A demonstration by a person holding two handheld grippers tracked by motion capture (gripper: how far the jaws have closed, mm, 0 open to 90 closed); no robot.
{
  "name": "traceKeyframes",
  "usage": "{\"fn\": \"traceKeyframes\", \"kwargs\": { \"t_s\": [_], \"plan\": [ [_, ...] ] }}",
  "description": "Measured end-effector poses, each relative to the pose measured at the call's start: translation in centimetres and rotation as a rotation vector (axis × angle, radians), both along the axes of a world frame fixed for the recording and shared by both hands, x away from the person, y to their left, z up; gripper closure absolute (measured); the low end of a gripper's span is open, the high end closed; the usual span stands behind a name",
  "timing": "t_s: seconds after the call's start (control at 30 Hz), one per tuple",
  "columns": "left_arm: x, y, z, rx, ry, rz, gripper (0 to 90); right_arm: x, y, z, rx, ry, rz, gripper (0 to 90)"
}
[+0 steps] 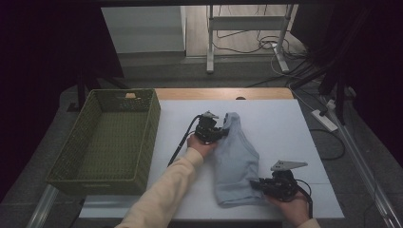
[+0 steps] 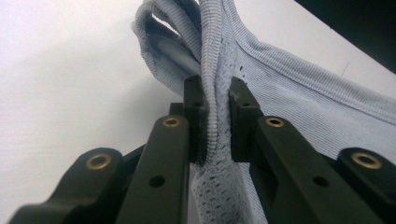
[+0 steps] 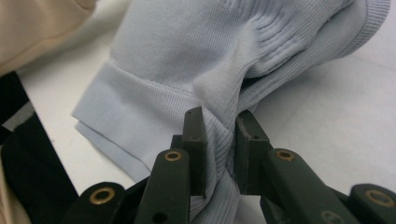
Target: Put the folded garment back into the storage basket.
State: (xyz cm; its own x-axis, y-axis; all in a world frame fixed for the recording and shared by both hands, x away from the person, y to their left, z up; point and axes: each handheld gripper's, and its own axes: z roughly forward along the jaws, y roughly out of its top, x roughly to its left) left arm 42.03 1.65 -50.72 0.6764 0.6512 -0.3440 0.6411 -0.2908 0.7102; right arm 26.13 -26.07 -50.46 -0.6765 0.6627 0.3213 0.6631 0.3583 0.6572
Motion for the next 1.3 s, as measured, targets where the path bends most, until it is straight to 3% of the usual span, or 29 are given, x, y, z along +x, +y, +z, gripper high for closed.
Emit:
{"fn": "traceKeyframes", "kwargs": {
  "t_s": [0.43,1.07,1.3],
  "plan": [
    [-0.2,1.3,1.6,-0.027,-0.036,0.019,79.7,0.0,-0.1,0.8,0.088,-0.052,0.011,76.9],
    [-0.4,2.6,3.8,-0.052,-0.074,0.043,79.7,0.4,-0.4,1.5,0.205,-0.110,-0.016,77.0],
    [-0.5,2.9,4.5,-0.057,-0.087,0.050,79.7,0.4,-0.1,1.7,0.217,-0.127,-0.015,77.0]
  ]
}}
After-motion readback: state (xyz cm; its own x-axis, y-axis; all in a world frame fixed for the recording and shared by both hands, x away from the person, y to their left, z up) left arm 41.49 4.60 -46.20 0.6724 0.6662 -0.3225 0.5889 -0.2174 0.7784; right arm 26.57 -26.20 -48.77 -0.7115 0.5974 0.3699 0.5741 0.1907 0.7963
